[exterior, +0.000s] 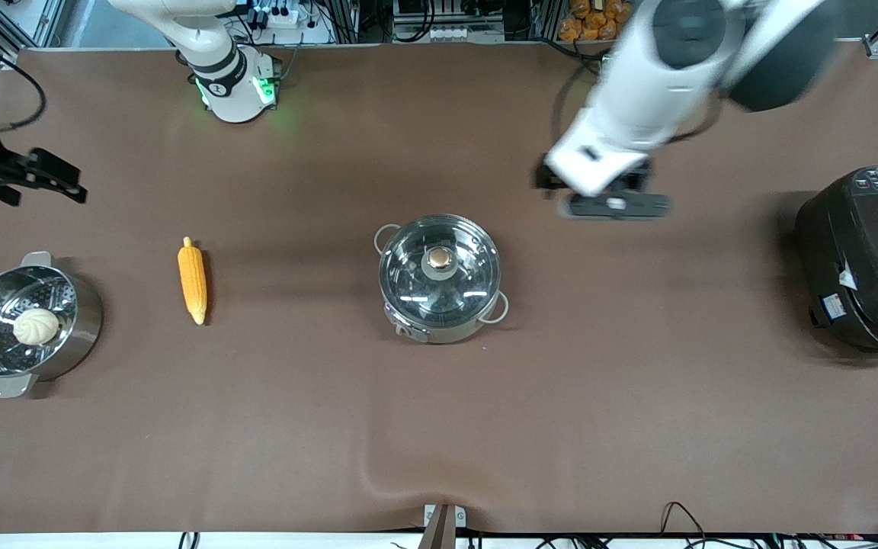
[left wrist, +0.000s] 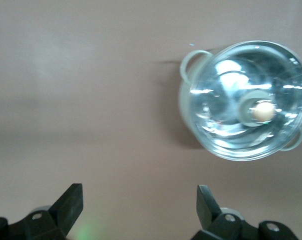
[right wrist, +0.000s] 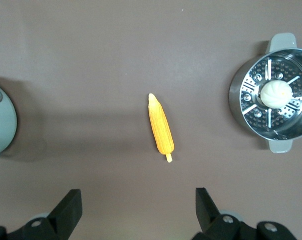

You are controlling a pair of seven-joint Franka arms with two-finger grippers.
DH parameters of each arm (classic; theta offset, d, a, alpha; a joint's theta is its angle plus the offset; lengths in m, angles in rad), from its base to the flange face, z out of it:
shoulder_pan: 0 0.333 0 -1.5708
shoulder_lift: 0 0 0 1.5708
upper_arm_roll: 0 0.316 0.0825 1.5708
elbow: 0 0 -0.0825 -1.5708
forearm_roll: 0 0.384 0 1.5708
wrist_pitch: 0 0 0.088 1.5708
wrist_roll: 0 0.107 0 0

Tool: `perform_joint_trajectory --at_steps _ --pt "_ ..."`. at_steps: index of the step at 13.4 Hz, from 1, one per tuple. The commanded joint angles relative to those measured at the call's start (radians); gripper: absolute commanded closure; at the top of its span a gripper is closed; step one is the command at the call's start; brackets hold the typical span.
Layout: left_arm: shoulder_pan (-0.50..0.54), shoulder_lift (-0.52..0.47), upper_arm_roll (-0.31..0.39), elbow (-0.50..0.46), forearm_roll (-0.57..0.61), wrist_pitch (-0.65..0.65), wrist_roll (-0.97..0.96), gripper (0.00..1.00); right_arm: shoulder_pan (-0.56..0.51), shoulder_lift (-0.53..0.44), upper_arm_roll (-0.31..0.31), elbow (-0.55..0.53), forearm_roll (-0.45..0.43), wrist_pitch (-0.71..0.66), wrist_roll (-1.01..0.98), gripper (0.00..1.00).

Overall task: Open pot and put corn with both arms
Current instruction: 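Reach the left gripper to the lid knob while the right gripper reaches the corn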

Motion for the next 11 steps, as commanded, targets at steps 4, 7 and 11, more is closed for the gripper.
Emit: perform_joint_trajectory --at_steps 4,7,11 --pt "-0.262 0.322 0.047 0.198 -0.011 0.224 -0.464 0.0 0.0 -0.008 -0.006 -0.305 0.007 0.344 0.006 0.0" --pt "-0.353 0.402 0.097 0.204 -0.011 0.362 -0.574 0.0 0.001 -0.008 -0.006 -0.454 0.005 0.537 0.004 0.0" --pt "-0.477 0.446 0.238 0.213 -0.011 0.412 -0.582 0.0 0.007 -0.006 -0.006 -0.655 0.005 0.792 0.005 0.0"
